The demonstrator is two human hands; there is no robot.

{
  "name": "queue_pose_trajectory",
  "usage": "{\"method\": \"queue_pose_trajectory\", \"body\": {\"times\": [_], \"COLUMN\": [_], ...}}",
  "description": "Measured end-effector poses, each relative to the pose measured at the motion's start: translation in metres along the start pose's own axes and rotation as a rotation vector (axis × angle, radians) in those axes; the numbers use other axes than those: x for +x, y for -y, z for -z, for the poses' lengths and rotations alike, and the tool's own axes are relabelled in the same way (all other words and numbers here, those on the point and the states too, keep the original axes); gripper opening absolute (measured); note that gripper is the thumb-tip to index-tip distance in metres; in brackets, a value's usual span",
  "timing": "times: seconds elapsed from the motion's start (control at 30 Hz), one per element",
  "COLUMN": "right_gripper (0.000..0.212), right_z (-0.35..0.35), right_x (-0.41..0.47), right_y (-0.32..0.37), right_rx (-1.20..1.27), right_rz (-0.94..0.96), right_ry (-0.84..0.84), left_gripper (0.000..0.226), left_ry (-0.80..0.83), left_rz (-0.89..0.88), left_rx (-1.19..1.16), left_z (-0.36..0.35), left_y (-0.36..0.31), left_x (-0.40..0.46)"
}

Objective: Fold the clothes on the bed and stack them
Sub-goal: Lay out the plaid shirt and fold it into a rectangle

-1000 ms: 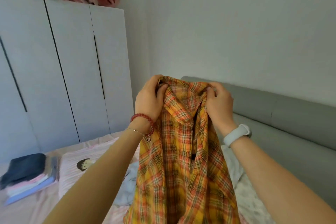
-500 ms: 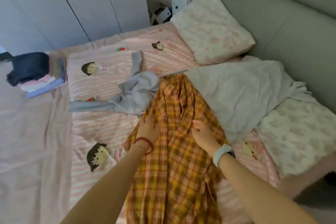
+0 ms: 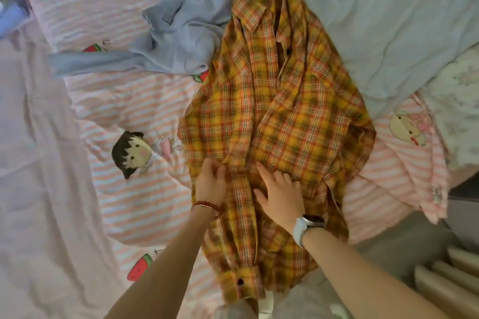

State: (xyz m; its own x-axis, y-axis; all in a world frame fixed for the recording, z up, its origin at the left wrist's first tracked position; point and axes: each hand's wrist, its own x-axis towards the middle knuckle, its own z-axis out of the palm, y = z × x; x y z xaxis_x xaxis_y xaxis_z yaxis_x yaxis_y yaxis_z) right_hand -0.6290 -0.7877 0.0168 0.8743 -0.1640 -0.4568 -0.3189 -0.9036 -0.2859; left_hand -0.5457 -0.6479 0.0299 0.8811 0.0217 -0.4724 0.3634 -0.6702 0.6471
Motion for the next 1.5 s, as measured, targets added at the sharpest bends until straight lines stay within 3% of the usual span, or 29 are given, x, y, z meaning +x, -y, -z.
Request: {"method": "queue_pose_trajectory", "body": {"times": [0.07, 0.13, 0.23, 0.27, 0.33, 0.4, 0.47, 0.5, 0.53, 0.6, 0.67, 0.73, 0.8, 0.87, 0.93, 1.0, 1.07, 1.17, 1.23, 1.37, 1.43, 1.5], "right_gripper": [0.058, 0.055, 0.048, 0.046, 0.045, 0.04, 0.039, 0.04, 0.043, 0.046, 0.042, 0.035, 0.026, 0.023, 0.029, 0.036, 0.043, 0.052, 0.05, 0.041, 0.042, 0.045], "right_z": [-0.003, -0.003, 0.004, 0.005, 0.005, 0.006, 0.011, 0.014, 0.018, 0.025, 0.036, 0.051, 0.063, 0.064, 0.054, 0.04, 0.025, 0.007, 0.003, 0.017, 0.023, 0.02], "right_x": [0.001, -0.001, -0.011, -0.012, -0.011, -0.007, -0.006, -0.008, -0.012, -0.025, -0.038, -0.047, -0.05, -0.051, -0.051, -0.05, -0.049, -0.055, -0.061, -0.071, -0.073, -0.072], "right_y": [0.007, 0.016, 0.034, 0.039, 0.047, 0.048, 0.042, 0.037, 0.029, 0.006, -0.023, -0.05, -0.062, -0.057, -0.044, -0.024, -0.005, 0.006, -0.005, -0.04, -0.046, -0.037], "right_rx": [-0.002, 0.029, -0.035, -0.094, -0.213, -0.279, -0.319, -0.318, -0.322, -0.374, -0.421, -0.447, -0.408, -0.378, -0.389, -0.274, -0.108, -0.159, -0.253, -0.324, -0.23, -0.069], "right_rz": [-0.024, -0.015, 0.167, 0.282, 0.514, 0.585, 0.508, 0.459, 0.416, 0.347, 0.178, -0.136, -0.421, -0.526, -0.376, -0.083, 0.081, 0.078, -0.011, -0.328, -0.475, -0.481], "right_ry": [-0.008, -0.011, -0.114, -0.155, -0.074, 0.13, 0.237, 0.23, 0.207, 0.16, 0.099, 0.05, 0.061, 0.075, 0.002, -0.052, 0.037, 0.162, 0.124, 0.069, 0.021, 0.02], "left_gripper": [0.009, 0.013, 0.016, 0.017, 0.04, 0.038, 0.032, 0.03, 0.033, 0.05, 0.068, 0.082, 0.088, 0.084, 0.057, 0.03, 0.028, 0.039, 0.044, 0.034, 0.032, 0.04], "left_ry": [-0.111, -0.309, -0.476, -0.567, -0.617, -0.478, -0.201, -0.033, 0.106, 0.21, 0.2, 0.213, 0.184, 0.16, 0.181, 0.252, 0.384, 0.595, 0.548, 0.065, -0.032, 0.121], "left_rz": [0.103, 0.185, 0.287, 0.232, 0.079, -0.156, -0.349, -0.365, -0.31, -0.074, 0.104, 0.15, 0.206, 0.273, 0.254, 0.197, 0.138, -0.096, -0.26, -0.373, -0.12, 0.236], "left_rx": [-0.226, -0.229, -0.057, 0.065, 0.296, 0.411, 0.437, 0.4, 0.357, 0.288, 0.356, 0.481, 0.468, 0.402, 0.346, 0.226, 0.122, 0.236, 0.302, 0.161, -0.061, -0.454], "left_z": [0.035, 0.075, 0.128, 0.14, 0.147, 0.13, 0.1, 0.084, 0.07, 0.047, 0.035, 0.032, 0.033, 0.036, 0.04, 0.046, 0.05, 0.056, 0.062, 0.083, 0.09, 0.095], "left_y": [0.002, 0.003, 0.007, 0.01, 0.014, 0.018, 0.022, 0.027, 0.032, 0.04, 0.041, 0.037, 0.034, 0.031, 0.029, 0.021, 0.011, 0.007, 0.01, 0.02, 0.031, 0.04], "left_x": [0.01, 0.017, 0.032, 0.043, 0.053, 0.048, 0.024, 0.009, -0.003, -0.019, -0.026, -0.024, -0.013, 0.0, 0.013, 0.013, 0.005, -0.01, -0.02, -0.03, -0.024, -0.025]}}
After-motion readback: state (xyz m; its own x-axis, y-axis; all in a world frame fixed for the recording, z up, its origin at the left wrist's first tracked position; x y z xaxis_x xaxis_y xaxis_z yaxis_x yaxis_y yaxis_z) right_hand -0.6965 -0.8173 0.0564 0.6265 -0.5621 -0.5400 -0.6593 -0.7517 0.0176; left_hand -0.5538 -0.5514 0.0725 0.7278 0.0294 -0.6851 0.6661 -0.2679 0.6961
